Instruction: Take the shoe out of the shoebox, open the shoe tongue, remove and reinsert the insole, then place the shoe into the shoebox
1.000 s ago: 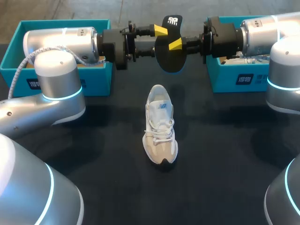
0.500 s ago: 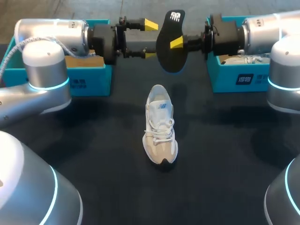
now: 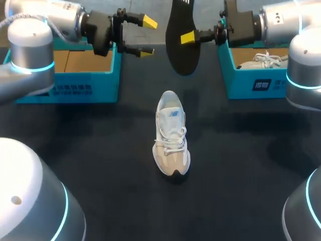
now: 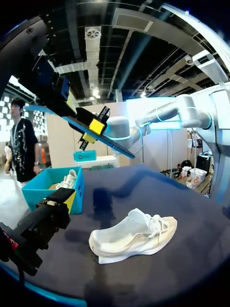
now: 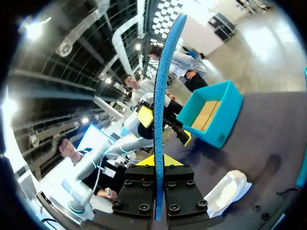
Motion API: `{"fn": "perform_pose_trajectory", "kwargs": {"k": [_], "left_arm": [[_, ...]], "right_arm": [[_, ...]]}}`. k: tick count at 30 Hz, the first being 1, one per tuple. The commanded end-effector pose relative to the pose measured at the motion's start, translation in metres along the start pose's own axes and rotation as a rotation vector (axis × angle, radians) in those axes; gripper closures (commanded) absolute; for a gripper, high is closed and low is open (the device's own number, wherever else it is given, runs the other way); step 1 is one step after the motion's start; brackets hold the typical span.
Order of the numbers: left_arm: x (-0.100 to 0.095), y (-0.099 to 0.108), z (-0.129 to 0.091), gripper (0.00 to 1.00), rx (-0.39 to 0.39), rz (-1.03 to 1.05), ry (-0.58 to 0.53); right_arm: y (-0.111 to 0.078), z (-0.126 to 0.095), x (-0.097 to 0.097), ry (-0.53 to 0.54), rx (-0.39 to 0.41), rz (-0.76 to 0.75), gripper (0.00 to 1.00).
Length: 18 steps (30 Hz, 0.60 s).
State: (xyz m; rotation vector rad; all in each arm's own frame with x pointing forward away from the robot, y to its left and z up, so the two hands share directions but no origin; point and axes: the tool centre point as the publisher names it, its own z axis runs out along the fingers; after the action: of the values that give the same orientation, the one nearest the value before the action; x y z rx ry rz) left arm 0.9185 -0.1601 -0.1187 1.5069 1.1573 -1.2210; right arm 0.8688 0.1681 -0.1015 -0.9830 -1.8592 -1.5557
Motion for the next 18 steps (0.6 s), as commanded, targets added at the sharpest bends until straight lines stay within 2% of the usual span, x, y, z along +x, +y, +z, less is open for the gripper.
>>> {"fn": "perform_pose_trajectory", "kwargs": {"k": [1,6,10,18], "left_arm": [[-0.002,0.01,-0.008,0.0,0.176,-0.005,0.054],[0.002,0.009,-0.012,0.0,0.246,-0.007,0.113],[0.005,0.008,-0.012,0.0,0.259,-0.006,0.143],[0.008,0.008,-0.012,0.0,0.268,-0.022,0.173]], "right_arm": [[0.0,0.004,0.001,0.014,-0.013,-0.058,1.0],[-0.002,0.008,0.004,0.038,0.011,-0.12,1.0],[-0.002,0.011,0.008,0.082,0.035,-0.146,1.0],[-0.002,0.011,0.008,0.082,0.035,-0.146,1.0]]}}
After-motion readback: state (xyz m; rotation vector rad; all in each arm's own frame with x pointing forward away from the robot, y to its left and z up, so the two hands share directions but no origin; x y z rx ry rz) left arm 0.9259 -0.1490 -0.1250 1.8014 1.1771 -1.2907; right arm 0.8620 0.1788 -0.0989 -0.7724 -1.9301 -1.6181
